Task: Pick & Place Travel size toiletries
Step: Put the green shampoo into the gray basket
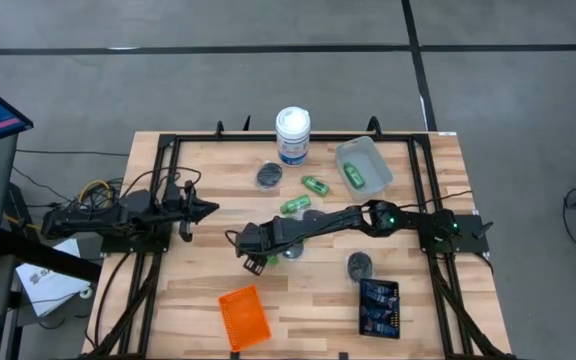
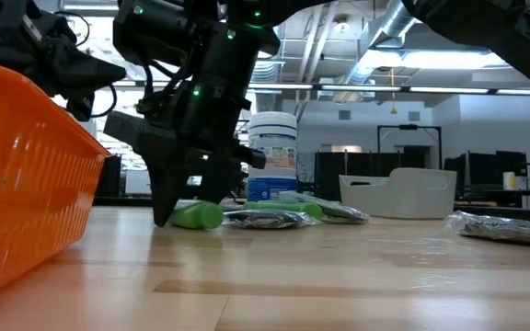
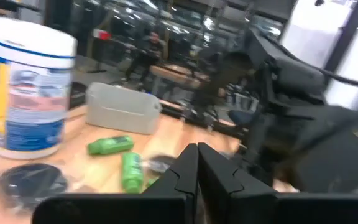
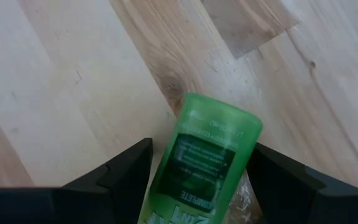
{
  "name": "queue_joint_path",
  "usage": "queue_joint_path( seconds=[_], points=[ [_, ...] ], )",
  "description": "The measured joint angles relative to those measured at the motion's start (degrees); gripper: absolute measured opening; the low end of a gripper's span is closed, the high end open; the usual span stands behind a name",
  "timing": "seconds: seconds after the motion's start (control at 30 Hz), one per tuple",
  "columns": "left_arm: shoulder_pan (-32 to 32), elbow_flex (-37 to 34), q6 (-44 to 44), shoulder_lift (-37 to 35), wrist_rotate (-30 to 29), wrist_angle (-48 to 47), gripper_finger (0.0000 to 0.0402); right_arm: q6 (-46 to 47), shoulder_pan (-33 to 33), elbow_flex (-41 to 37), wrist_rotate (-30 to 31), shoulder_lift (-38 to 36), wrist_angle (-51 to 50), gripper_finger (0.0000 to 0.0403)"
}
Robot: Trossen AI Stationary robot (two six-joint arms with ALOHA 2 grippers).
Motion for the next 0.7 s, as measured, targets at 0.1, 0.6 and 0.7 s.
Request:
queue_joint_path(
  seconds=[0.1,0.6,0.7],
  points=[
    [0.84,0.00,0.00,0.00,6.23,-0.95,0.0001,0.21,0.05,0.00,0.00,0.00,0.05,0.0244],
    [-2.58,0.00,-0.02,0.00,10.52,0.55,0.0001,0.62,0.27,-0.02,-0.02,0.02,0.13,0.0134],
    [-2.58,0.00,-0.02,0.00,10.50,0.57,0.0001,0.10,0.27,-0.04,-0.02,0.04,1.41,0.0134]
  ],
)
